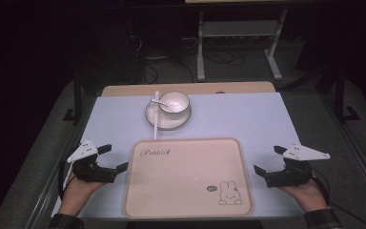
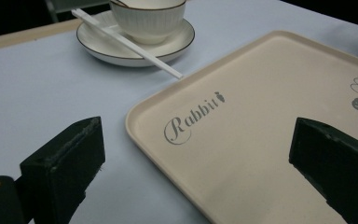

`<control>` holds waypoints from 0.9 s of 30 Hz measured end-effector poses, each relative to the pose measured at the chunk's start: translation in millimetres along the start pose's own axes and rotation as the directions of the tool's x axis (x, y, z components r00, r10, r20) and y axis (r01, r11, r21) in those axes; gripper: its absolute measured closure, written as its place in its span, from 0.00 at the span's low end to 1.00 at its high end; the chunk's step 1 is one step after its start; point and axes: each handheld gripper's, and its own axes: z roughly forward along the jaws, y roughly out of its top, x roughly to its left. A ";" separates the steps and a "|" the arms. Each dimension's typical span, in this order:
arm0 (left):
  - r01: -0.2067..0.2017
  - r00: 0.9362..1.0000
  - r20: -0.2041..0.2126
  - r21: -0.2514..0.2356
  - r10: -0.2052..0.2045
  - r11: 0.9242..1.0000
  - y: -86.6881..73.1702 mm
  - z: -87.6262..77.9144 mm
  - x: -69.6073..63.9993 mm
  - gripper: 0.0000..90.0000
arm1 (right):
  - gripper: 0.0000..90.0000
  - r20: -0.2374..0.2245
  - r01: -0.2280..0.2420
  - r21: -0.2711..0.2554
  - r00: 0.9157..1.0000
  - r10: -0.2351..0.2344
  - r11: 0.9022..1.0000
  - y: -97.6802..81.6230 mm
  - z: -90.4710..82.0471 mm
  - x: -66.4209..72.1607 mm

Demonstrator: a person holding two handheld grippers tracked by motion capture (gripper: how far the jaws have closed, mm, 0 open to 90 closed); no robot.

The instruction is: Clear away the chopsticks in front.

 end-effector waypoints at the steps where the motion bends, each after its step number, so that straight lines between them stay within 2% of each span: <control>1: 0.000 1.000 0.000 0.000 0.000 1.000 0.0 0.0 0.0 0.03 | 0.00 0.000 0.000 0.000 1.000 0.000 1.000 0.0 0.0 0.0; 11: 0.018 1.000 -0.014 0.035 -0.017 0.999 8.5 5.0 3.4 0.05 | 0.00 -0.004 -0.008 -0.003 1.000 0.008 1.000 0.7 1.0 -1.4; 22: 0.030 0.999 -0.035 0.075 -0.028 0.997 21.2 23.5 14.0 0.05 | 0.00 -0.007 -0.011 -0.021 1.000 0.011 1.000 2.9 -0.3 -1.1; 27: 0.032 0.999 -0.034 0.070 -0.030 0.997 27.5 29.6 17.2 0.05 | 0.00 -0.006 -0.007 -0.014 1.000 0.007 1.000 2.9 0.3 -0.8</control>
